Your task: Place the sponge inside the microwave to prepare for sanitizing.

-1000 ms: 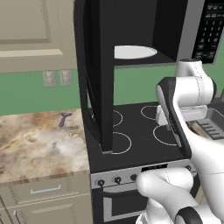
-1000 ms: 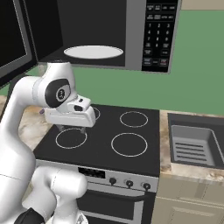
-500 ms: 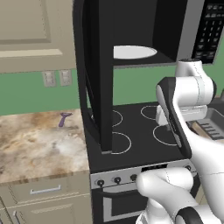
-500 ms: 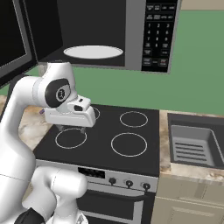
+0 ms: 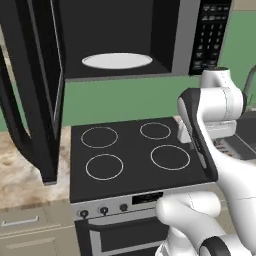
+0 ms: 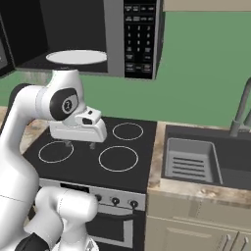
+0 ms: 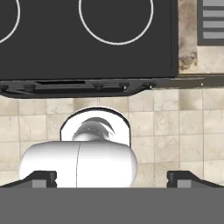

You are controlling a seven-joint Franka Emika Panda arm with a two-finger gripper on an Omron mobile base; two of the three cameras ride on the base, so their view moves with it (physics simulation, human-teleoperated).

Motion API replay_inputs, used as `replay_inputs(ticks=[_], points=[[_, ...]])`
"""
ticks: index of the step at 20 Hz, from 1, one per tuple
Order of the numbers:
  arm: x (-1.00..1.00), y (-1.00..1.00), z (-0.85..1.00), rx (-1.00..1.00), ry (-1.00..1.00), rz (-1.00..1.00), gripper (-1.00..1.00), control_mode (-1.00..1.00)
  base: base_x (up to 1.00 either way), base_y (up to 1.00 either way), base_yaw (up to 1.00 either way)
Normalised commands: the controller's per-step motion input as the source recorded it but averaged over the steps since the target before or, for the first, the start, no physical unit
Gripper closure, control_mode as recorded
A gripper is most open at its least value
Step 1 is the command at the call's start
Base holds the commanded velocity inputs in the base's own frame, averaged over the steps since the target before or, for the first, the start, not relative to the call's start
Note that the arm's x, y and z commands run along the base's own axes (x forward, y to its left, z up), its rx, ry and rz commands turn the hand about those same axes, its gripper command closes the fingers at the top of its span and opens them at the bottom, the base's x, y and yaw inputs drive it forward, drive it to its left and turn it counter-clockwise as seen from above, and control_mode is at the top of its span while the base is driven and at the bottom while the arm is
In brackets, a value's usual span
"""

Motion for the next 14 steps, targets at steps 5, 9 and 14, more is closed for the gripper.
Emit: replay_inputs(ticks=[5, 9, 14], points=[[0.0, 0.0, 0.0, 0.0, 0.0, 0.0, -1.0, 1.0, -0.09, -0.88, 0.0], [0.0, 0.0, 0.0, 0.0, 0.0, 0.0, -1.0, 1.0, -0.19, -0.99, 0.0], [0.0, 0.0, 0.0, 0.0, 0.0, 0.0, -1.0, 1.0, 0.0, -1.0, 0.0]])
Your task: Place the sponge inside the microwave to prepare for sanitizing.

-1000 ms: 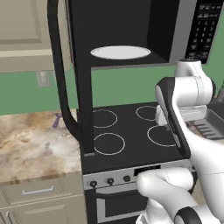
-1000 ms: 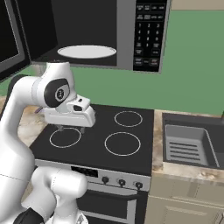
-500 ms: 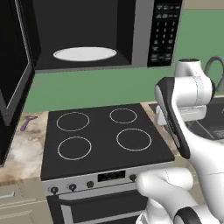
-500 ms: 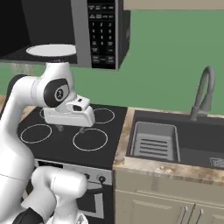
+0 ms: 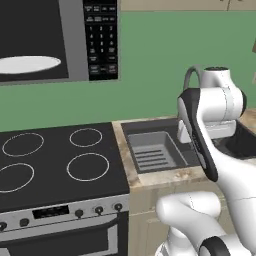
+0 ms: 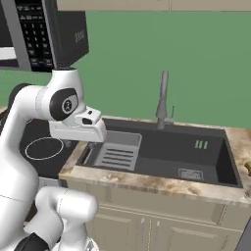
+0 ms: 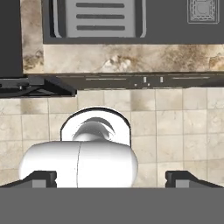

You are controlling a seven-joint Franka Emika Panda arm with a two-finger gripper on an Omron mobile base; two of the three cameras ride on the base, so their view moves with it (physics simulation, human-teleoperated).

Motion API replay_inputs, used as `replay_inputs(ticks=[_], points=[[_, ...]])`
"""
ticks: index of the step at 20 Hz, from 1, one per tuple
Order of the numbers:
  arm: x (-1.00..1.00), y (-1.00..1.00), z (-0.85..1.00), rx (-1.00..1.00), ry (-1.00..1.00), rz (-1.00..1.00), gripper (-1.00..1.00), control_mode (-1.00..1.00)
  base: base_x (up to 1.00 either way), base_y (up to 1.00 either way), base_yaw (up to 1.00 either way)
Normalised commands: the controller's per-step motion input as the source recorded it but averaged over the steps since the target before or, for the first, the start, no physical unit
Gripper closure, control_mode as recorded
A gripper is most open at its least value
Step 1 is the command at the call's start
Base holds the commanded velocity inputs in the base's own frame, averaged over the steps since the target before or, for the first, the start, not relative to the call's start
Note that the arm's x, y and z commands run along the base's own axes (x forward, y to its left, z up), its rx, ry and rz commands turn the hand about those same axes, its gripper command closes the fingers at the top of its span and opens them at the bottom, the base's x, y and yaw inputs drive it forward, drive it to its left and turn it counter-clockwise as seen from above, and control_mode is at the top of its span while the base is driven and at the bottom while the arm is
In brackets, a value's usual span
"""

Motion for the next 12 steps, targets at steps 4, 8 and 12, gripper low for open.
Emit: replay_inputs(ticks=[4, 8, 12], points=[[0.0, 0.0, 0.0, 0.0, 0.0, 0.0, -1.0, 1.0, 0.0, -1.0, 0.0], [0.0, 0.0, 0.0, 0.0, 0.0, 0.0, -1.0, 1.0, 0.0, -0.97, 0.0], [0.0, 0.0, 0.0, 0.0, 0.0, 0.0, -1.0, 1.0, 0.0, -0.9, 0.0]])
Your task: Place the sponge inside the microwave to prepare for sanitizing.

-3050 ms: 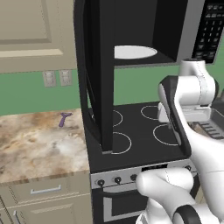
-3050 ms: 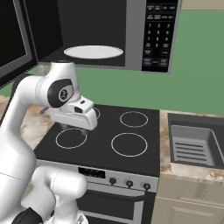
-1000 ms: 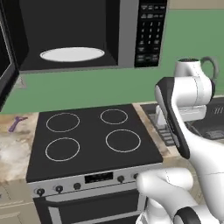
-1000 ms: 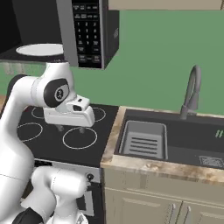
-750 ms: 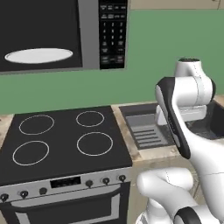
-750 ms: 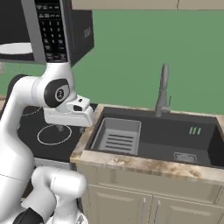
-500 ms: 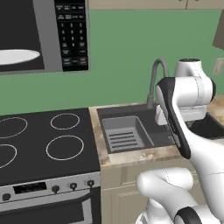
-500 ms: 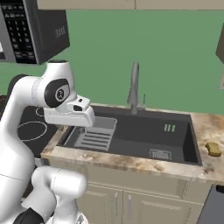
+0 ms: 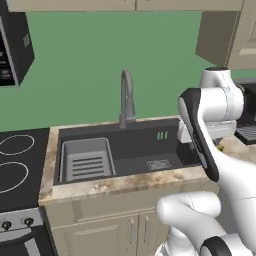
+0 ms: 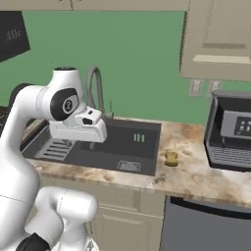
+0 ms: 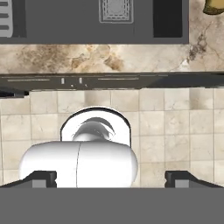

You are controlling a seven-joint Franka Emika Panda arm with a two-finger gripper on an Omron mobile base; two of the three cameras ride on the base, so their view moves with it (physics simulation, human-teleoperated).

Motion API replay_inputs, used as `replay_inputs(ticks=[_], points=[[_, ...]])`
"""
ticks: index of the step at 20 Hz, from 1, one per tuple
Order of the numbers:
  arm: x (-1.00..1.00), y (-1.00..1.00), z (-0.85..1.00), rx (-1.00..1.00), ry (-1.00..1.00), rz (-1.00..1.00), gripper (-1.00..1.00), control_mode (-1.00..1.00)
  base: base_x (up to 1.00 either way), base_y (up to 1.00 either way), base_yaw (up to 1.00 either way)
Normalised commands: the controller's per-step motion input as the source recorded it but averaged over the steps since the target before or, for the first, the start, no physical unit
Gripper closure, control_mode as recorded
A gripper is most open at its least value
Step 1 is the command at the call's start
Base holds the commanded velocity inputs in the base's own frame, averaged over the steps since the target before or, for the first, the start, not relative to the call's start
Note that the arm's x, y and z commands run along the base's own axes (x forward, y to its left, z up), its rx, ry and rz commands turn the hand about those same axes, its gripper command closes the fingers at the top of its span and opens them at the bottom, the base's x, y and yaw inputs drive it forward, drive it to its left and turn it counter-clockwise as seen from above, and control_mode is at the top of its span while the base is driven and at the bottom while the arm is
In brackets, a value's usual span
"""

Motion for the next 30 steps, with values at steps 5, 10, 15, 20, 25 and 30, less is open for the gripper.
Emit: replay_inputs(ticks=[5, 10, 15, 20, 25, 30], points=[[0.0, 0.0, 0.0, 0.0, 0.0, 0.0, -1.0, 1.0, 0.0, -0.8, 0.0], [0.0, 0.0, 0.0, 0.0, 0.0, 0.0, -1.0, 1.0, 0.04, -0.72, 0.0], [0.0, 0.0, 0.0, 0.0, 0.0, 0.0, -1.0, 1.0, 0.14, -0.27, 0.0], [0.0, 0.0, 0.0, 0.0, 0.0, 0.0, -1.0, 1.0, 0.21, 0.0, 0.0], [0.0, 0.0, 0.0, 0.0, 0.0, 0.0, -1.0, 1.0, 0.12, 0.0, 0.0], [0.0, 0.0, 0.0, 0.0, 0.0, 0.0, -1.0, 1.0, 0.2, 0.0, 0.0]])
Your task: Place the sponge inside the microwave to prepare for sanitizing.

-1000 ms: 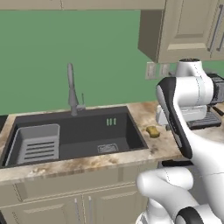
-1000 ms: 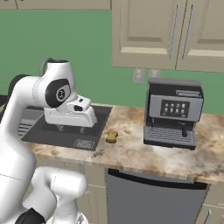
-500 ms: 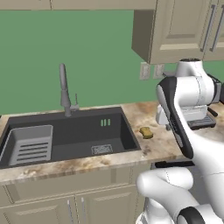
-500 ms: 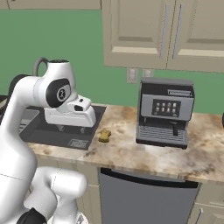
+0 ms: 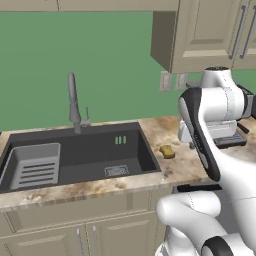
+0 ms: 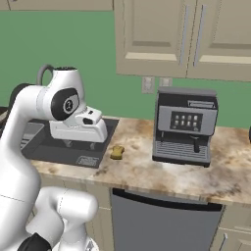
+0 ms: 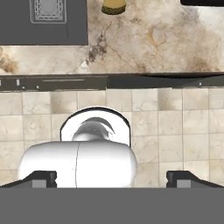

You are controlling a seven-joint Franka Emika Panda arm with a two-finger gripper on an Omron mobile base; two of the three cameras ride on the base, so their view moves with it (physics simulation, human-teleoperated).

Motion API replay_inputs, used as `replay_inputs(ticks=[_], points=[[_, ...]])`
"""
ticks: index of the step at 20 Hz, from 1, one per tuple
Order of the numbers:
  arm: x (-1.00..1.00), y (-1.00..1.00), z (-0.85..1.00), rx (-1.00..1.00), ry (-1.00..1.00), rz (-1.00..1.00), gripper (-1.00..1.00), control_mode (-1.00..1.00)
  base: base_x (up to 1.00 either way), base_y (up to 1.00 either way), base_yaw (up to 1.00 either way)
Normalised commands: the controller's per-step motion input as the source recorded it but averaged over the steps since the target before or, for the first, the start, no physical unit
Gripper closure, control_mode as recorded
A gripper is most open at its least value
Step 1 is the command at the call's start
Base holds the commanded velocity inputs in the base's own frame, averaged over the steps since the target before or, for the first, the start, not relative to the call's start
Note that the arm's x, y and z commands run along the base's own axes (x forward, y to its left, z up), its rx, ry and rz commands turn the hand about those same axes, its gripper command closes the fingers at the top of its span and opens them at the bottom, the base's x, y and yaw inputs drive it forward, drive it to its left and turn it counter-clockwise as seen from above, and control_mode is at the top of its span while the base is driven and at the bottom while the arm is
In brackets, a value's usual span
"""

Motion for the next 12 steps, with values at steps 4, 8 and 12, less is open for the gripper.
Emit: replay_inputs(ticks=[4, 8, 12], points=[[0.0, 0.0, 0.0, 0.0, 0.0, 0.0, -1.0, 1.0, 0.28, 0.0, 0.0], [0.16, 0.0, 0.0, 0.0, 0.0, 0.0, -1.0, -1.0, 0.08, 0.0, 0.0], [0.11, -0.03, 0.0, 0.0, 0.0, 0.03, -1.0, -1.0, 0.0, 0.0, 0.0]])
